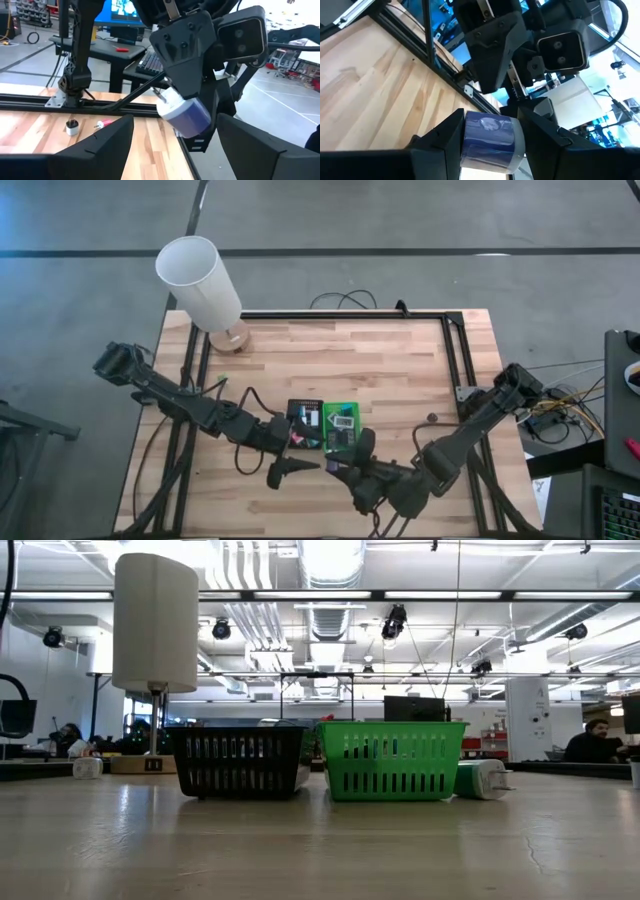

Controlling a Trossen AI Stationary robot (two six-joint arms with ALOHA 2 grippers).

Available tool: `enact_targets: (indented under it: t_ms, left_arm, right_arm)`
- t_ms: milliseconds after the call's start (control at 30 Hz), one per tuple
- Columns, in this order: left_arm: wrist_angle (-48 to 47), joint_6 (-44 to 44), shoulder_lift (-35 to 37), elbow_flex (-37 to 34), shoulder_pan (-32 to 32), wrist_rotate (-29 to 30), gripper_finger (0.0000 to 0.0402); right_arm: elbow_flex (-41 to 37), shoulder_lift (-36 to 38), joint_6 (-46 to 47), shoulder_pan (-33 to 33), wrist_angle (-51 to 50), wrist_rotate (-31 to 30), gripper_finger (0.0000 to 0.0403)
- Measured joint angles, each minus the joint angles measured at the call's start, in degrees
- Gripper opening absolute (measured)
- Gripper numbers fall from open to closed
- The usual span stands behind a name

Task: Pick & Place Office items
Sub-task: Put the dark blue white charger adapter into the black bin

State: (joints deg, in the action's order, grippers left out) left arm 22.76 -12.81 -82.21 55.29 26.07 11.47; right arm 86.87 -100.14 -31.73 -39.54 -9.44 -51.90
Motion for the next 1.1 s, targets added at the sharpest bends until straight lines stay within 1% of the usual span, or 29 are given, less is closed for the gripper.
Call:
enact_targets:
  t_ms: [100,267,500,933,1033,1100]
  left_arm:
    - [-0.02,-0.46,0.0,-0.03,-0.15,-0.18,0.0291]
    - [-0.01,-0.7,0.0,-0.15,-0.53,-0.16,0.0291]
    - [-0.02,-0.65,0.04,0.2,-1.0,-0.16,0.0291]
    - [0.13,-0.67,-0.14,0.07,-1.65,-0.4,0.0291]
    - [0.12,-0.64,-0.17,0.05,-1.65,-0.4,0.0284]
    - [0.15,-0.62,-0.17,0.05,-1.69,-0.4,0.027]
  right_arm:
    - [0.0,0.0,-0.4,0.78,0.25,0.8,0.0157]
    - [0.0,-0.02,-0.67,2.41,1.51,4.25,0.0157]
    - [0.0,-0.02,-1.38,3.93,1.96,5.43,0.0157]
    - [0.0,-0.11,-3.1,4.53,4.08,6.77,0.0157]
    - [0.0,-0.11,-3.0,4.79,4.08,7.84,0.0157]
    - [0.0,-0.11,-2.98,5.14,4.08,8.16,0.0157]
